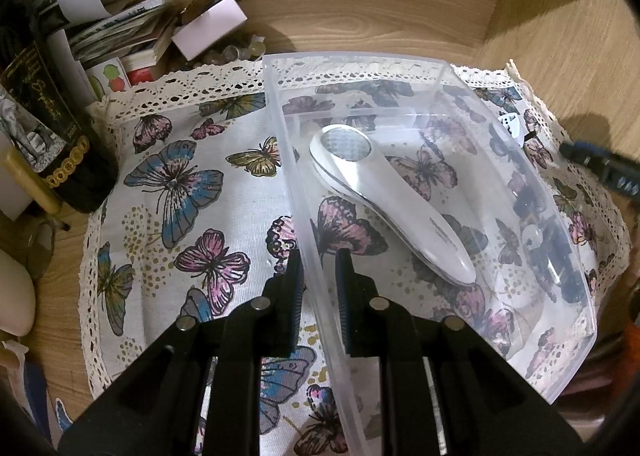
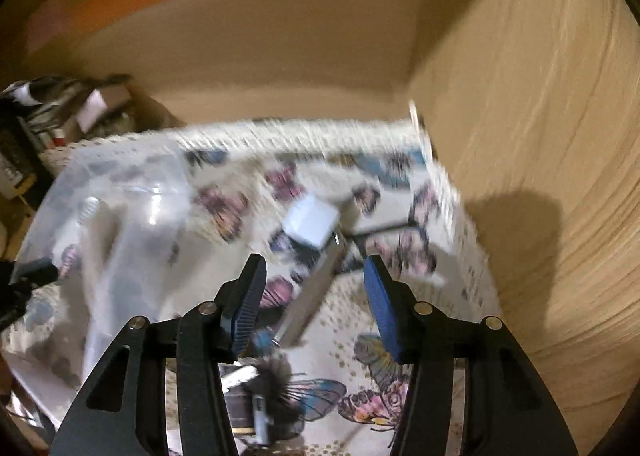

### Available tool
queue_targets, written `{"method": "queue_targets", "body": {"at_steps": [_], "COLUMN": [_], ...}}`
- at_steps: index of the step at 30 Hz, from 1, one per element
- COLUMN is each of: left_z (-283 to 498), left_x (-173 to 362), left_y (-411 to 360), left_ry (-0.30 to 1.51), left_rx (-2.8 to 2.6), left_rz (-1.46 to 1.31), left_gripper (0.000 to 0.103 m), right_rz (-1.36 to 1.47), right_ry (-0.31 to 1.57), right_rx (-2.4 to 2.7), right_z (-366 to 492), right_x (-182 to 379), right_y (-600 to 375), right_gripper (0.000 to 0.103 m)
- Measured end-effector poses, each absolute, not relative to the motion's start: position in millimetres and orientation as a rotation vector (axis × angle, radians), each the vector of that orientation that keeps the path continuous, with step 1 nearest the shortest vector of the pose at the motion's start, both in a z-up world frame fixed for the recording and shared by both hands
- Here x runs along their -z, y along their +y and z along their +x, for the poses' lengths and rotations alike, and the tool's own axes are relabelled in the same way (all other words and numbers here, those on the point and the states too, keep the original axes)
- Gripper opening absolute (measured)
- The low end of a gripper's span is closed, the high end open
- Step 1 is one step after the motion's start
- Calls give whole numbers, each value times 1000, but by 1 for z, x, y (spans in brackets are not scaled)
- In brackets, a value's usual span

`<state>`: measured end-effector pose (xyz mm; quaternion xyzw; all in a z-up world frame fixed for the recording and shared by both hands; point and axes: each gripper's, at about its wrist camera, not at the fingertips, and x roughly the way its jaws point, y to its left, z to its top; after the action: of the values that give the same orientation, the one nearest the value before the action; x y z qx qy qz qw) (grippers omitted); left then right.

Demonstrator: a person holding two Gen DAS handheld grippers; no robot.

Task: Organize rigid objects
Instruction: 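Grasp the metal cylinder on the cloth with the right gripper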

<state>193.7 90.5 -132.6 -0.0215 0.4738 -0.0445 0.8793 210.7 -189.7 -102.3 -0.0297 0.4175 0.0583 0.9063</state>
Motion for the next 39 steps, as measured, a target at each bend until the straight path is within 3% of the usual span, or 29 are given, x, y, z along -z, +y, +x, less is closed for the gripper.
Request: {"method": "queue_targets", "body": {"at_steps": [10, 14, 20, 39], "left_z": [195, 195, 193, 189], "left_x": [134, 132, 129, 125], "left_y": [90, 90, 90, 87], "left_ry": [991, 985, 970, 954], "left_rx": [87, 84, 78, 66], "left_rz": [-37, -39, -32, -24], "left_gripper": [16, 16, 16, 16], "right_rz": [-31, -68, -54, -6], "right_ry": [955, 967, 925, 768], "right_rx": [-142, -141, -120, -135], "right_z": [228, 239, 238, 191], "right_x": [141, 153, 157, 94], "right_y": [-196, -190, -192, -200], "right_gripper": [47, 27, 14, 14]}}
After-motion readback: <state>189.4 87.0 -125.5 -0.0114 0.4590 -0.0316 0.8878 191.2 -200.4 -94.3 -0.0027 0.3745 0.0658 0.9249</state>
